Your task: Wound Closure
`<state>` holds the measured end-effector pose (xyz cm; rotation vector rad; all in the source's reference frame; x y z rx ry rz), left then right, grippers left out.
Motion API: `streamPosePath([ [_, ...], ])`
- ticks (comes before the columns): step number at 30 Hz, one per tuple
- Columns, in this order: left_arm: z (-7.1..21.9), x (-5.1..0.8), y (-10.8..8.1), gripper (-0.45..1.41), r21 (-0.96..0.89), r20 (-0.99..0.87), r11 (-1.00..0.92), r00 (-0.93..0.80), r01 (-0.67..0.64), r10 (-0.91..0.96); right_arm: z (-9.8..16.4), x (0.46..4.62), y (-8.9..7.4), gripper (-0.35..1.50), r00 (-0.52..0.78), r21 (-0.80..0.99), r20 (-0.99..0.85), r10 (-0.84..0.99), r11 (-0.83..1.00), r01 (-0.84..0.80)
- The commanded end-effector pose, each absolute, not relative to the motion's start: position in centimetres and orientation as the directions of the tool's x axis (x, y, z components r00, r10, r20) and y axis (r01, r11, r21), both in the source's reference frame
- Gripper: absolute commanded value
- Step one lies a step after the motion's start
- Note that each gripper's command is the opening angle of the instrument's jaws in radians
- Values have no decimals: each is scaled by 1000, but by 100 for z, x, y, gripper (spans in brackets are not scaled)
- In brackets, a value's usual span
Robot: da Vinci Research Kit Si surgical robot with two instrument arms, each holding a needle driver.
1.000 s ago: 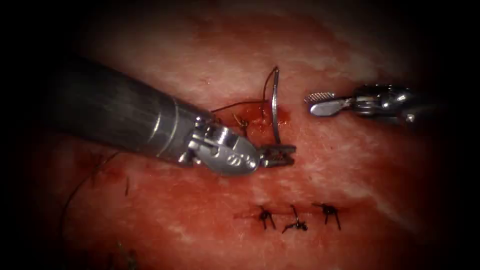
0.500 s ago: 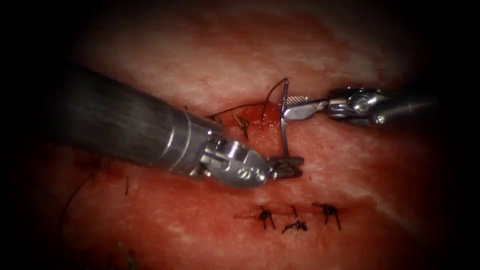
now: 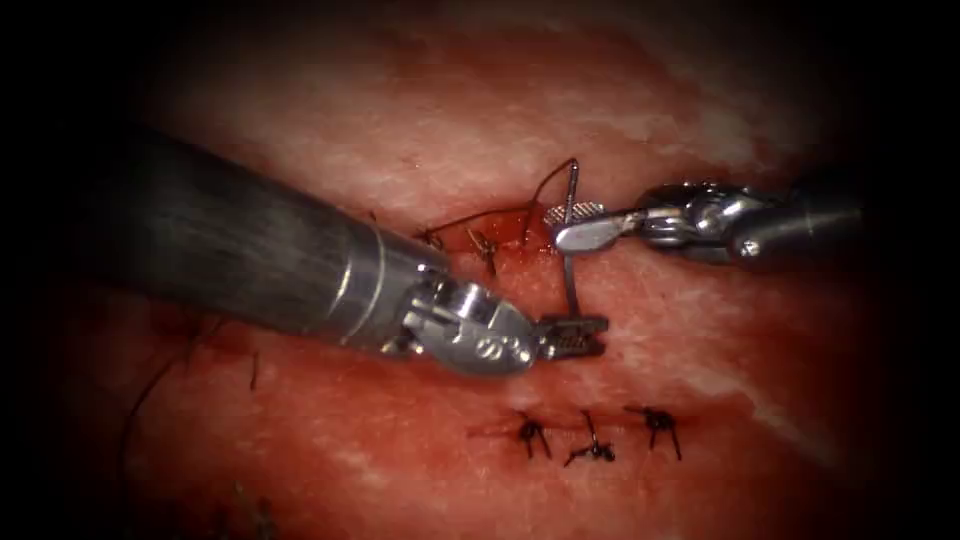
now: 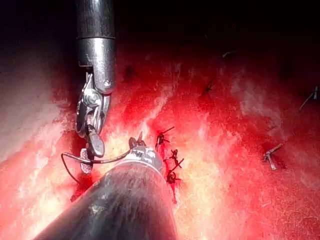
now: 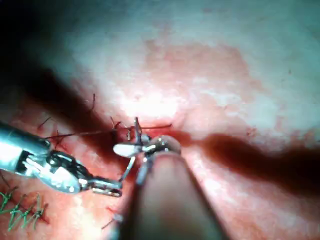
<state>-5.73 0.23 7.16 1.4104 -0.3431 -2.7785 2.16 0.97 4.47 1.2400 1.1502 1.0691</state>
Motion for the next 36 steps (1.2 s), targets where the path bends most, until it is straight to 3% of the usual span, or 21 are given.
streamPosePath([
  [1,721,-578,18,-45,196,-797,-976,-595,-91,-104,451,224,88,61,131,998,-53,990,51,21],
  [10,720,-578,18,-45,196,-797,-976,-595,-92,-104,452,233,88,49,123,998,-53,991,51,20],
  [12,720,-578,18,-45,196,-797,-976,-595,-92,-104,452,233,88,34,123,998,-53,991,51,20],
  [13,720,-578,18,-45,196,-797,-976,-595,-92,-104,452,233,88,14,126,998,-54,991,51,22],
  [14,720,-578,18,-45,195,-797,-976,-595,-92,-103,453,232,89,-27,137,998,-54,989,51,31],
  [15,720,-578,18,-45,195,-797,-976,-595,-92,-103,453,232,89,-35,144,998,-55,988,50,36],
  [20,719,-578,18,-45,195,-797,-977,-595,-92,-103,457,229,94,-35,123,998,-67,990,65,21],
  [22,716,-577,24,25,151,-807,-981,-588,-120,-53,458,225,96,-35,117,996,-85,989,83,18],
  [24,712,-576,29,79,58,-820,-982,-570,-180,56,459,221,97,-35,112,995,-102,988,101,15],
  [25,708,-574,34,101,-56,-821,-967,-539,-250,187,460,217,99,-35,101,991,-137,985,137,9],
  [26,708,-574,34,101,-56,-821,-967,-539,-250,187,460,217,99,-35,101,991,-137,985,137,9],
  [27,704,-574,38,109,-160,-809,-938,-504,-308,303,463,214,102,-35,88,983,-184,979,185,0],
  [32,691,-570,43,103,-370,-760,-855,-411,-363,504,472,207,109,-35,58,943,-330,942,332,-29],
  [34,687,-565,43,56,-448,-745,-834,-381,-324,548,476,203,114,-35,41,913,-402,915,404,-50],
  [35,686,-562,42,20,-464,-746,-834,-378,-298,549,477,202,116,-35,31,901,-429,903,430,-57],
  [36,687,-558,42,15,-487,-744,-833,-375,-263,553,478,200,118,-35,24,891,-449,893,450,-66],
])
